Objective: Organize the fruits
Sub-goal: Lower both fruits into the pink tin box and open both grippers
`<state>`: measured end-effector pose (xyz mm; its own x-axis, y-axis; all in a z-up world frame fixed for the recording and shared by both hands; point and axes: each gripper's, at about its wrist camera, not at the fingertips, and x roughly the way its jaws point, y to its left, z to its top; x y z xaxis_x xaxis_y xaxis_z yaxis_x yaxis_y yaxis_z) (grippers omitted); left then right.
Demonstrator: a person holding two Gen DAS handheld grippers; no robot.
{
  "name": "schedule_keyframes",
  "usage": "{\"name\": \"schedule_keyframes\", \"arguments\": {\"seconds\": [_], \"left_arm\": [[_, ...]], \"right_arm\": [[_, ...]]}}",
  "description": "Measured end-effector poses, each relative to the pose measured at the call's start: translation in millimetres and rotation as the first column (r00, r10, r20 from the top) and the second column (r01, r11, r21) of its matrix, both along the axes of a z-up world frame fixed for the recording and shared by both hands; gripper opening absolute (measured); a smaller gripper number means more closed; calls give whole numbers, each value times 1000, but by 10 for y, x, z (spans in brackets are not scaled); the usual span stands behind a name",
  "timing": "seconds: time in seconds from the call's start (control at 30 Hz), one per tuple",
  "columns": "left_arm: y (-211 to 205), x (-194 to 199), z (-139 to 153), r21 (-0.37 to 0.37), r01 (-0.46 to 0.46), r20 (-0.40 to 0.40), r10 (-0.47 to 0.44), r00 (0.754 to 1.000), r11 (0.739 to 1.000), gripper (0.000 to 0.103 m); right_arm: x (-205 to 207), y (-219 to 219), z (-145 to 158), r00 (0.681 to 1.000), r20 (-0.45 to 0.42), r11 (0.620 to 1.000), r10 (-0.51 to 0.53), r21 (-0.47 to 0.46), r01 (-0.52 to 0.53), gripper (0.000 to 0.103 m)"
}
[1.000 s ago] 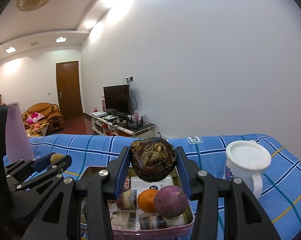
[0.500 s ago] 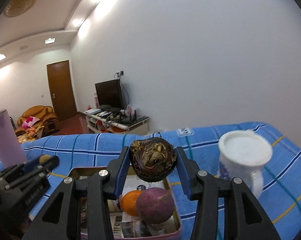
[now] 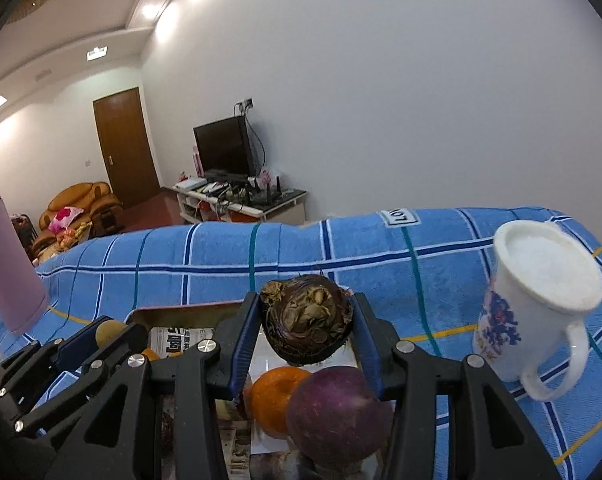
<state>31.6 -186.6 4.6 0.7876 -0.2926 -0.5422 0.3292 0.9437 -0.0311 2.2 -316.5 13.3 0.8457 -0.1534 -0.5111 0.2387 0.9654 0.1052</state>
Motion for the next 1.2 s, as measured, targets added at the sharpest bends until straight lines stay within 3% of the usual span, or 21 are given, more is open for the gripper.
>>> {"name": "schedule_keyframes", "arguments": {"seconds": [0.53, 0.67, 0.77, 1.03, 1.07, 1.2], "left_arm": [[-35, 102, -89, 16, 12, -57, -11, 998, 1000, 30], [-32, 143, -116, 5, 16, -78, -16, 997, 1000, 30], [-39, 103, -117, 13, 22, -75, -21, 997, 1000, 30], [12, 112, -121, 5, 3, -87, -2, 996, 1000, 31], [6, 106, -111, 8, 0, -79, 0, 997, 1000, 35], [-6, 27, -70, 33, -27, -29, 28, 999, 999, 72]], "right_arm": [[173, 67, -70, 998, -54, 998, 15, -63, -18, 49], [136, 47, -10, 996, 2, 995, 89, 36, -89, 49], [146, 86, -6, 991, 16, 989, 134, 57, -135, 49], [137, 22, 16, 967, 91, 934, 237, 252, -252, 51], [118, 18, 16, 966, 100, 927, 240, 273, -258, 52], [93, 57, 37, 956, 131, 901, 262, 322, -291, 53]]}}
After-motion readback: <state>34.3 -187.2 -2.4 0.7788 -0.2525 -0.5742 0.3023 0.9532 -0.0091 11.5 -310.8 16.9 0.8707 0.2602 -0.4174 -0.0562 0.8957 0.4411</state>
